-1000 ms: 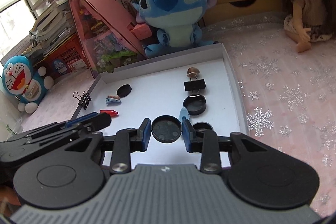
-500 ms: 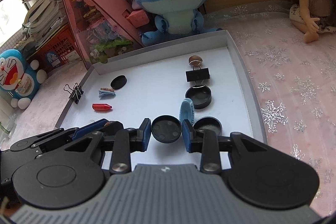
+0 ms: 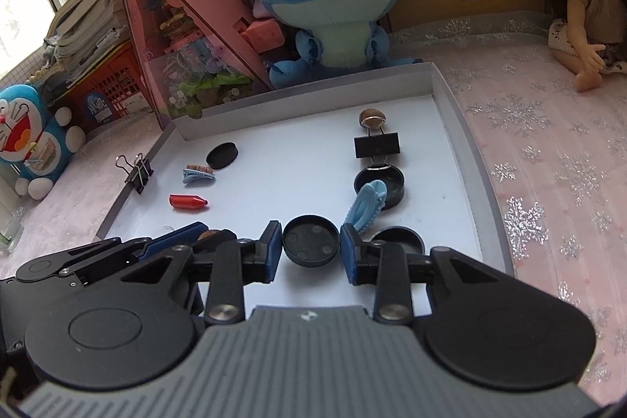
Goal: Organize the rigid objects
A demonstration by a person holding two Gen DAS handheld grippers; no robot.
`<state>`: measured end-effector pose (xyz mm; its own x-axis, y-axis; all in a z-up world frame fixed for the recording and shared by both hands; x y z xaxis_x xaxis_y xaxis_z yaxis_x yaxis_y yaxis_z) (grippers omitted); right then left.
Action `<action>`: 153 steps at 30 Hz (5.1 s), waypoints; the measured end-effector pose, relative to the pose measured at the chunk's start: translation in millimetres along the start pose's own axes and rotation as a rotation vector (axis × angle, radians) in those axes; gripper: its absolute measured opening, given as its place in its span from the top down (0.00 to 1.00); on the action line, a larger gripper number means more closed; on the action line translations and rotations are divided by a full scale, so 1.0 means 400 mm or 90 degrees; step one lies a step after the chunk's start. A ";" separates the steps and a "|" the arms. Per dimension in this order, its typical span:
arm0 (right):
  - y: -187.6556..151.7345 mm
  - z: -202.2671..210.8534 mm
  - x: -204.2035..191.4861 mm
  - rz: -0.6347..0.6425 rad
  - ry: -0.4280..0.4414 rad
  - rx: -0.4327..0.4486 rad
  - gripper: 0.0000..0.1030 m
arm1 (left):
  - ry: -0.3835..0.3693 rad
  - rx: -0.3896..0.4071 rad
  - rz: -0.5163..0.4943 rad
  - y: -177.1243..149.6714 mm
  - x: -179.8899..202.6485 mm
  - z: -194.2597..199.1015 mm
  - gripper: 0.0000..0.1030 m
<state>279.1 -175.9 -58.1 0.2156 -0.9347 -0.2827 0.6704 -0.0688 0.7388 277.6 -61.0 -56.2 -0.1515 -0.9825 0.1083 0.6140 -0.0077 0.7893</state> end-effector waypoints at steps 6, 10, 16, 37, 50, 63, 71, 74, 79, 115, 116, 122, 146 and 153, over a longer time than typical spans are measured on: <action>0.008 0.009 -0.007 0.011 -0.001 0.021 0.54 | 0.004 0.004 0.002 0.000 -0.003 0.005 0.66; 0.016 0.027 -0.013 0.015 0.005 0.041 0.41 | 0.006 0.008 0.004 0.004 -0.005 0.017 0.50; 0.026 0.061 -0.006 0.023 -0.011 0.068 0.32 | 0.016 0.032 -0.002 0.016 -0.008 0.054 0.26; -0.024 0.179 0.046 0.037 -0.085 0.118 0.16 | 0.032 0.046 0.003 -0.025 -0.037 0.205 0.22; -0.073 0.227 0.036 0.068 -0.104 0.116 0.15 | 0.031 0.045 0.015 -0.065 -0.041 0.261 0.21; -0.129 0.208 0.028 0.115 -0.144 0.091 0.13 | 0.066 0.016 0.025 -0.136 -0.077 0.260 0.20; -0.160 0.178 0.008 0.137 -0.152 0.070 0.11 | 0.095 0.000 0.025 -0.163 -0.093 0.231 0.20; -0.166 0.165 0.007 0.140 -0.159 0.061 0.10 | 0.106 -0.001 0.019 -0.164 -0.094 0.222 0.20; -0.178 0.147 0.013 0.145 -0.174 0.048 0.07 | 0.110 -0.004 0.018 -0.166 -0.096 0.210 0.18; -0.184 0.135 0.032 0.118 -0.162 0.039 0.00 | 0.134 -0.019 0.045 -0.168 -0.127 0.188 0.00; -0.185 0.135 0.032 0.118 -0.162 0.039 0.00 | 0.134 -0.019 0.045 -0.168 -0.127 0.188 0.00; -0.184 0.135 0.032 0.118 -0.162 0.039 0.00 | 0.134 -0.019 0.045 -0.168 -0.126 0.189 0.00; -0.185 0.135 0.033 0.119 -0.163 0.039 0.00 | 0.134 -0.019 0.046 -0.168 -0.127 0.188 0.00; -0.185 0.135 0.032 0.119 -0.163 0.038 0.00 | 0.134 -0.019 0.045 -0.167 -0.127 0.188 0.00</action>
<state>193.9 -201.7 -83.3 0.1405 -0.9899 0.0190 0.5909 0.0992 0.8006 185.9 3.5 -69.1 0.0561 -0.9979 0.0313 0.6409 0.0600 0.7652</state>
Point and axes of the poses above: each gripper's, at about its wrist camera, not at the fingertips, and z roughly against the way its jaws point, x to its right, y to its top, the point moved 10 cm from there along -z, roughly the way its jaws point, and after that the axes turned 3 degrees about z, right-handed, at the moved point
